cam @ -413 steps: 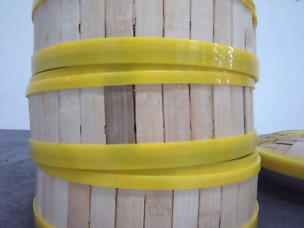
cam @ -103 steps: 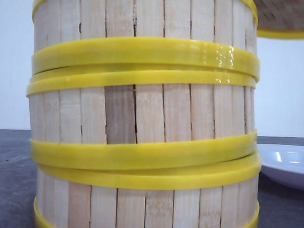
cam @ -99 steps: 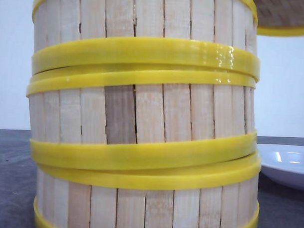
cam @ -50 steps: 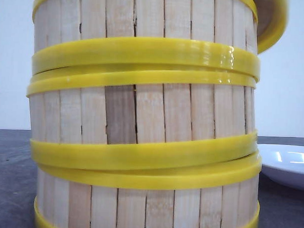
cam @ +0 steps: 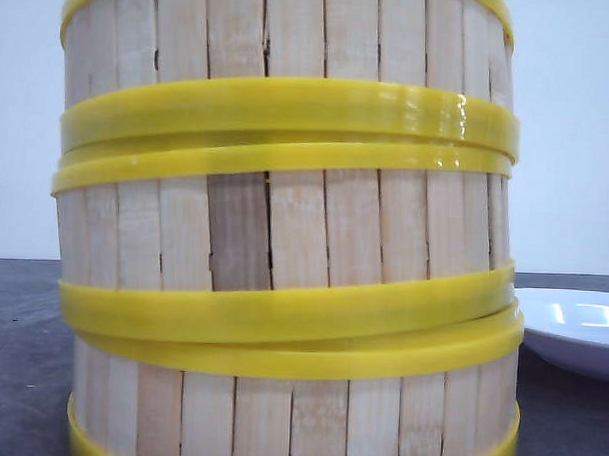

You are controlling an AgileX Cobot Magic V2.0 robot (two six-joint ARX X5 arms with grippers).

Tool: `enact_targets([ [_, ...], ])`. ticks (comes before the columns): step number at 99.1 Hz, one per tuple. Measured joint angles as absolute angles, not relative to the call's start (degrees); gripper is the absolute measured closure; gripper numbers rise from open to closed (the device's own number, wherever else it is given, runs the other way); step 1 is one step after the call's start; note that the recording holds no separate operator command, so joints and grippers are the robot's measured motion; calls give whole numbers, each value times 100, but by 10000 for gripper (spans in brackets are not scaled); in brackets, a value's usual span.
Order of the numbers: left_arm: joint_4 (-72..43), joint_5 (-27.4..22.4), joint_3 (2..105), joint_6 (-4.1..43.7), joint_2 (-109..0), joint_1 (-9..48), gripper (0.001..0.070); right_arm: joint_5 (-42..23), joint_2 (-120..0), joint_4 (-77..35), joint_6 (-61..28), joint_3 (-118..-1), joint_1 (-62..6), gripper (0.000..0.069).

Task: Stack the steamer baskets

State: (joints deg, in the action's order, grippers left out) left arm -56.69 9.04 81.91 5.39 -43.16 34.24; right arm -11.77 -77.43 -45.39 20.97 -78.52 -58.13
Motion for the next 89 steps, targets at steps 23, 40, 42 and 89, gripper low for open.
enact_targets([
  [23, -5669, 904, 8191, 539, -4311, 3424, 121, -1238, -7743, -4801, 2095, -7881, -5898, 643],
  [40, -5669, 904, 8191, 539, -4311, 3424, 121, -1404, -7738, -4882, 2097, -7894, -6104, 643],
  [42, -5669, 904, 8191, 539, -4311, 3424, 121, -1457, -7738, -4888, 2097, -7894, -6149, 643],
  [89, -5669, 904, 8191, 539, -4311, 3424, 121, -1999, -7762, -4950, 2117, -7891, -6613, 643],
])
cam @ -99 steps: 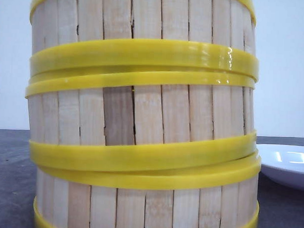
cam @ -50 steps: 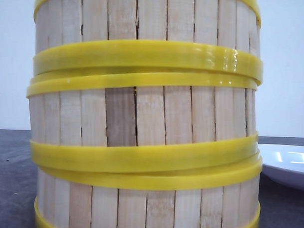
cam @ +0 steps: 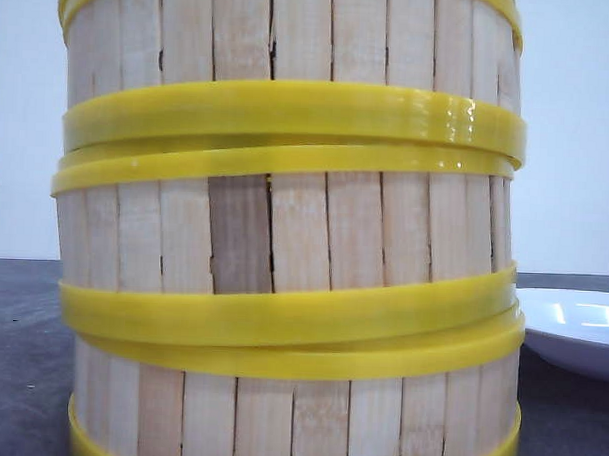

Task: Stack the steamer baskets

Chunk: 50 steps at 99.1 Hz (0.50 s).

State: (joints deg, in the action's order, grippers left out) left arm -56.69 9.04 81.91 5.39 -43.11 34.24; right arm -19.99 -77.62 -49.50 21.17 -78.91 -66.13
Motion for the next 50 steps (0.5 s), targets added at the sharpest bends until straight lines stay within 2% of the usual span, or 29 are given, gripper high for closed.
enact_targets([
  [24, -5677, 904, 8191, 539, -4311, 3424, 121, -1992, -7762, -4947, 2128, -7891, -6595, 631],
  [29, -5677, 904, 8191, 539, -4311, 3426, 121, -1992, -7769, -4952, 2130, -7891, -6595, 575],
  [40, -5677, 904, 8191, 539, -4311, 3426, 121, -2003, -7773, -4950, 2147, -7870, -6624, 386],
  [50, -5677, 904, 8191, 539, -4311, 3424, 121, -2263, -7776, -4875, 2145, -7856, -6720, 329],
])
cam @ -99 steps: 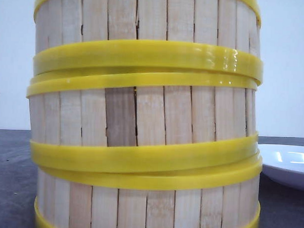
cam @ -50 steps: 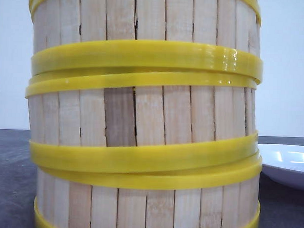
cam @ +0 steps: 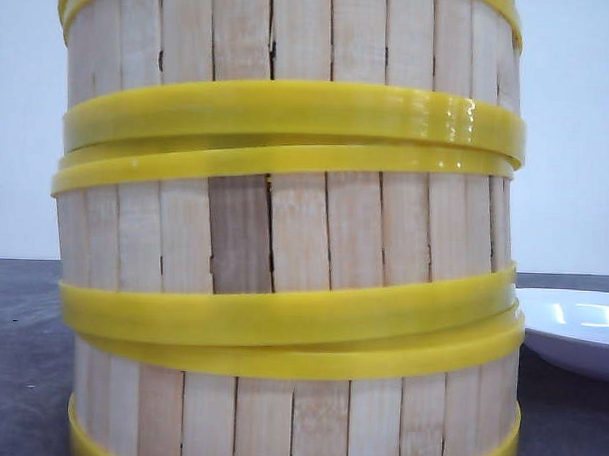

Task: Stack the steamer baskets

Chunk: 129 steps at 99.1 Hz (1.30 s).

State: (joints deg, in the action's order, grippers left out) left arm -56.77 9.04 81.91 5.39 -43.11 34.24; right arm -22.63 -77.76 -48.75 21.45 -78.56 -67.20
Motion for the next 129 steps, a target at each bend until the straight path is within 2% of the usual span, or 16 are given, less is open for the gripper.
enact_targets([
  [22, -5677, 906, 8191, 539, -4311, 3424, 123, -2928, -7557, -3944, 1695, -7832, -6842, 314],
  [29, -5658, 906, 8191, 537, -4311, 3424, 161, -3105, -7325, -3568, 1437, -7830, -6842, 316],
  [34, -5588, 906, 8191, 537, -4311, 3424, 243, -3194, -7140, -3356, 1256, -7830, -6842, 359],
  [41, -5395, 910, 8184, 537, -4278, 3426, 439, -3304, -6882, -3258, 930, -7830, -6842, 539],
  [46, -5190, 974, 8134, 541, -4222, 3426, 572, -3391, -6737, -3275, 683, -7830, -6840, 609],
  [50, -4991, 1107, 8044, 541, -4143, 3424, 628, -3457, -6639, -3319, 532, -7830, -6820, 636],
  [55, -4759, 1332, 7863, 541, -3992, 3426, 663, -3474, -6499, -3310, 414, -7767, -6764, 654],
  [66, -4206, 1774, 7140, 539, -3454, 3424, 685, -3430, -5964, -2941, 272, -7050, -6525, 666],
  [80, -3778, 1872, 5913, 541, -2685, 3426, 687, -2897, -5089, -2134, 5, -5586, -5968, 667],
  [88, -3896, 1942, 5478, 585, -2532, 3424, 687, -2661, -4755, -2095, -115, -5028, -5651, 668],
  [95, -4106, 1938, 5415, 652, -2502, 3426, 687, -2602, -4657, -2255, -154, -4960, -5537, 668],
  [129, -4101, 1942, 5426, 711, -2434, 3424, 687, -2563, -4237, -1487, -174, -4980, -5537, 668],
])
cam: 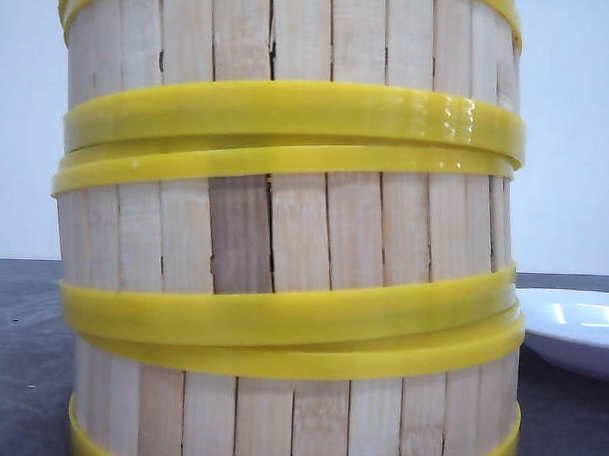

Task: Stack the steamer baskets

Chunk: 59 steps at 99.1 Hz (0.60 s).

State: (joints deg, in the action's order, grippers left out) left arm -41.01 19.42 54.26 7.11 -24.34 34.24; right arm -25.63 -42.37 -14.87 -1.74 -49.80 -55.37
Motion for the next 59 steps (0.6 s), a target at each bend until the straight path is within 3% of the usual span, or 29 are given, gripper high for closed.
enact_targets([
  [44, -4104, 1942, 5426, 711, -2434, 3424, 687, -2561, -4215, -987, -174, -4980, -5529, 668],
  [53, -4101, 1940, 5426, 711, -2434, 3426, 687, -2521, -4091, -1385, -165, -4982, -5227, 668],
  [59, -4104, 1942, 5426, 711, -2434, 3426, 687, -2121, -3909, -1833, -110, -4980, -4718, 668],
])
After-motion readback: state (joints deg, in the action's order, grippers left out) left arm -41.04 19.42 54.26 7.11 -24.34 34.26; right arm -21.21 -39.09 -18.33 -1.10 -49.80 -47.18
